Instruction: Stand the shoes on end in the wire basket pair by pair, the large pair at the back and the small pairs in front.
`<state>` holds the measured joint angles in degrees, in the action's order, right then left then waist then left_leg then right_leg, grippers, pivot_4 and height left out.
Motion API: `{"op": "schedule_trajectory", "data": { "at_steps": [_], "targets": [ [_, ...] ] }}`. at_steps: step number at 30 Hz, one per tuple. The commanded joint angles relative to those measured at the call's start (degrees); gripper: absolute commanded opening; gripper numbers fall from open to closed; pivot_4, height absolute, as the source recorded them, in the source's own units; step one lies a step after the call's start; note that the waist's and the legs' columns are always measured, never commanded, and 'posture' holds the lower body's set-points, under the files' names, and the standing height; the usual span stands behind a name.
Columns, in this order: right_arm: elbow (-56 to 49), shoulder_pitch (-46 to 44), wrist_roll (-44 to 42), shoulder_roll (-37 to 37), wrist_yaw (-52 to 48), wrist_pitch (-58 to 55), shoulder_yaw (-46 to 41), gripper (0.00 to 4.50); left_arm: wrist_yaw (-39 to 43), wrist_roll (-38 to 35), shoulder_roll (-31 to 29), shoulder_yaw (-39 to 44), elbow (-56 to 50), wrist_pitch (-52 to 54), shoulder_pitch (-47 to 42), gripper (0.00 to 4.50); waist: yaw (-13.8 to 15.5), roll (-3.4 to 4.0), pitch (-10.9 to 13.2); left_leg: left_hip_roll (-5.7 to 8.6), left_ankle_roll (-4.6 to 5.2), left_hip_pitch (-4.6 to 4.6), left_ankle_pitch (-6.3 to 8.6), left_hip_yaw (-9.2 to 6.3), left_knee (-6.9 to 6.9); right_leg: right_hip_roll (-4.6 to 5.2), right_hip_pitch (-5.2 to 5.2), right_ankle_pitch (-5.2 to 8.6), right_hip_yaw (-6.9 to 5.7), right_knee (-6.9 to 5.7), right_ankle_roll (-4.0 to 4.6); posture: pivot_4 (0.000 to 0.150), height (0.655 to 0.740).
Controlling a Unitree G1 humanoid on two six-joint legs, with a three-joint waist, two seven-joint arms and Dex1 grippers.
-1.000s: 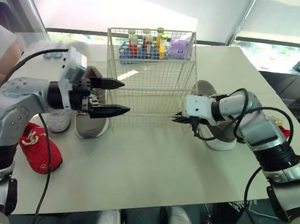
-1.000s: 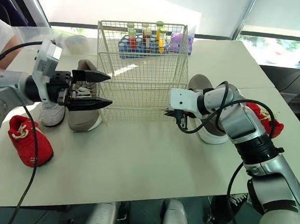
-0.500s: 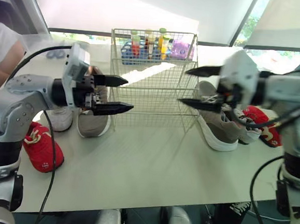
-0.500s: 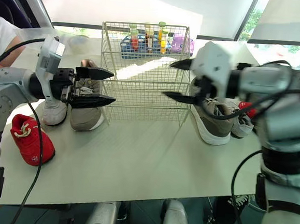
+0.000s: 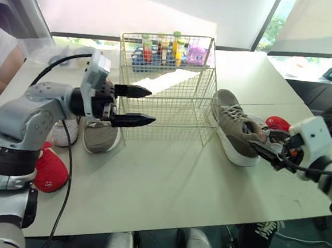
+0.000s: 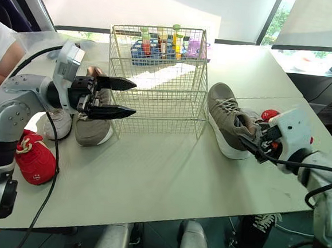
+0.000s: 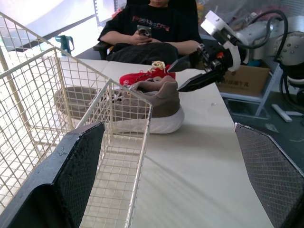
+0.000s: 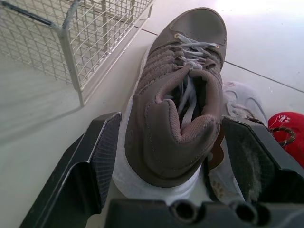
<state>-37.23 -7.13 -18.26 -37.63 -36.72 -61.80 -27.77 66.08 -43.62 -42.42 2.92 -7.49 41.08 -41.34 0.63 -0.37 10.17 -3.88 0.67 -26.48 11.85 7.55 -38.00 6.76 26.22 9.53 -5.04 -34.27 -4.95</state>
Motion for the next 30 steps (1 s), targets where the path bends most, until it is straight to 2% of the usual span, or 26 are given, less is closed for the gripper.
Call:
{"op": "schedule_trajectory", "data": {
  "at_steps": [1,14,17,21,22,23,27,30],
  "targets": [
    [0.5,-0.4,-0.1,1.7,3.5,2.7,0.5,3.6,0.6,0.4,0.1,0.2,-0.5,-0.8,-2.0,4.5,0.0,0.0,0.0,0.0,0.0,0.0,0.0,0.0,0.0,0.0,0.0,0.0,0.0,-0.01,0.0,0.15,0.74],
    [9.9,-3.6,0.4,5.4,13.0,3.1,8.5,3.6,-1.2,0.0,-0.2,1.7,-2.9,-0.1,-1.4,4.5,-0.1,-0.03,0.0,0.01,0.01,0.02,0.0,-0.03,0.0,0.0,-0.05,0.0,0.0,0.01,0.0,0.15,0.74],
    [10.7,-3.9,0.1,6.1,13.8,3.1,9.6,2.76,-1.7,-0.3,-0.4,2.1,-3.5,0.2,-1.0,4.5,-0.1,-0.06,0.0,0.01,0.01,0.03,0.0,-0.03,0.0,0.0,-0.06,0.0,0.0,0.01,0.0,0.15,0.74],
    [10.3,-4.3,-1.4,7.0,14.5,1.8,9.8,0.82,-2.1,-0.3,-0.6,2.2,-3.9,0.3,-0.7,4.5,-0.2,-0.08,-0.1,0.01,0.0,0.03,0.0,-0.04,0.0,-0.01,-0.07,0.01,0.0,0.01,0.0,0.15,0.74],
    [10.0,-4.2,-1.5,7.1,14.7,1.6,9.9,0.41,-2.2,-0.3,-0.7,2.2,-3.9,0.3,-0.8,4.5,-0.2,-0.08,-0.1,0.01,0.0,0.03,0.0,-0.04,0.0,-0.01,-0.06,0.01,0.0,0.01,0.0,0.15,0.74],
    [9.7,-4.1,-1.5,7.2,15.0,1.4,10.0,0.18,-2.1,-0.3,-0.7,2.2,-3.8,0.2,-0.8,4.5,-0.2,-0.09,-0.1,0.01,0.01,0.03,0.0,-0.04,0.0,-0.01,-0.06,0.01,0.0,0.0,0.0,0.15,0.74],
    [7.7,-4.9,-2.8,7.2,15.5,0.3,8.3,0.14,-2.2,-0.2,-0.7,2.1,-3.5,0.2,-1.2,4.5,-0.2,-0.09,-0.1,0.01,0.0,0.03,0.0,-0.05,0.0,-0.01,-0.06,0.01,0.0,0.01,0.0,0.15,0.74],
    [6.5,-9.2,-4.5,6.1,16.7,-1.9,4.4,0.14,-1.9,0.0,-0.8,2.0,-2.8,0.0,-1.7,4.5,-0.2,-0.06,0.0,0.01,0.0,0.01,0.0,-0.04,0.0,-0.01,-0.03,0.01,0.0,0.01,0.0,0.15,0.74]
  ]
}}
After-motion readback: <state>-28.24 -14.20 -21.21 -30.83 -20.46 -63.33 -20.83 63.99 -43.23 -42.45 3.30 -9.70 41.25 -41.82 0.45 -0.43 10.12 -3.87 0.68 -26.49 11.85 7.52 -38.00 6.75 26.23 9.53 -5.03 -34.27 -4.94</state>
